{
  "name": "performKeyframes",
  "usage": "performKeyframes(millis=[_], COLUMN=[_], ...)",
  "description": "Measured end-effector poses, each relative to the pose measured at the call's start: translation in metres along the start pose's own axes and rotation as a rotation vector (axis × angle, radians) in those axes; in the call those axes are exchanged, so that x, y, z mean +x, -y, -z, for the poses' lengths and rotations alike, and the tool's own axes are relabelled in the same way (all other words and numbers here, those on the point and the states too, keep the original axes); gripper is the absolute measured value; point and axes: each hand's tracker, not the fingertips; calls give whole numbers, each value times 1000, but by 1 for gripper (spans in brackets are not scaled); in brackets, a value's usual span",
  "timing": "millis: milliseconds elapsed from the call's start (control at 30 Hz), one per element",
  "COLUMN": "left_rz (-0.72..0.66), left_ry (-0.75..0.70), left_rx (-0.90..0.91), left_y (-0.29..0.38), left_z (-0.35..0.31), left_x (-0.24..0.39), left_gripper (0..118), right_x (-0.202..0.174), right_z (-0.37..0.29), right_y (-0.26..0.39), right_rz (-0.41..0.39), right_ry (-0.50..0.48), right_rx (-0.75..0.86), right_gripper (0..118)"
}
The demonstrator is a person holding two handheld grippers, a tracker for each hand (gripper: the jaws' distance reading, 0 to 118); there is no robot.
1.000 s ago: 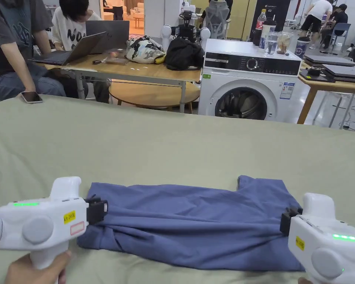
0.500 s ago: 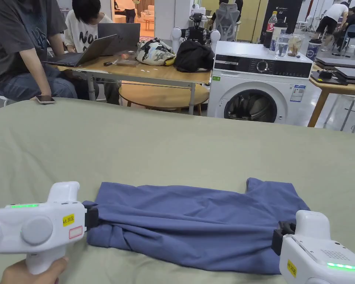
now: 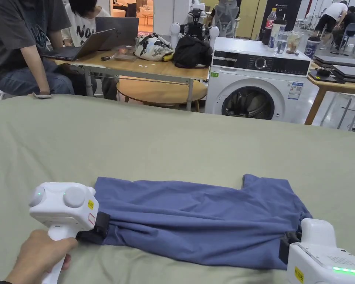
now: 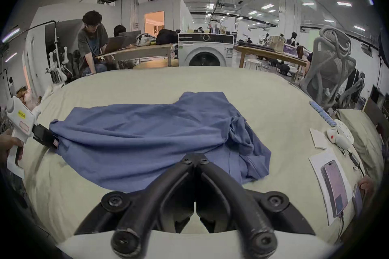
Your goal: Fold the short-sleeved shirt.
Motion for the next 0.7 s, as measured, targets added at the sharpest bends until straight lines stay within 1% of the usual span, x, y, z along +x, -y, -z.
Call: performKeyframes(millis=[33,67,100,133,200,233,300,333,367,400,433,467,533,700], left_rz=[5,40,99,126,115,96,48,46,43,32,35,9,-21,-3], left_ry=[-16,-37,-26,-18,-30,14,54,78,78,92,116,122,171,160], left_rx=[9,18,29,39,64,84,109,140,136,172,202,190,239,255], left_y=[2,5,9,13,22,25,34,38,42,48,54,58,66,68], left_z=[-4,-7,-8,-9,-13,-15,-23,-28,-34,-40,-45,-47,-57,-59], left_x=[4,7,9,10,7,-2,-11,-14,-21,-24,-27,-31,-34,-36], left_gripper=[45,31,8,3,2,1,1,1,1,1,1,1,1,1], right_x=[2,4,7,9,15,19,28,32,38,44,51,57,67,82], right_z=[0,-1,-1,-1,0,0,2,1,3,5,7,9,18,58], right_y=[1,2,3,3,3,2,-2,-5,-8,-11,-14,-15,-18,-9], right_rz=[0,-1,-1,1,5,6,11,14,19,24,31,46,53,13], right_ry=[3,8,11,13,15,16,27,35,43,56,56,49,51,9], right_rx=[-4,-8,-13,-17,-29,-35,-43,-49,-58,-69,-78,-87,-134,-300], right_gripper=[0,0,0,0,0,0,0,2,13,35,47,53,53,53])
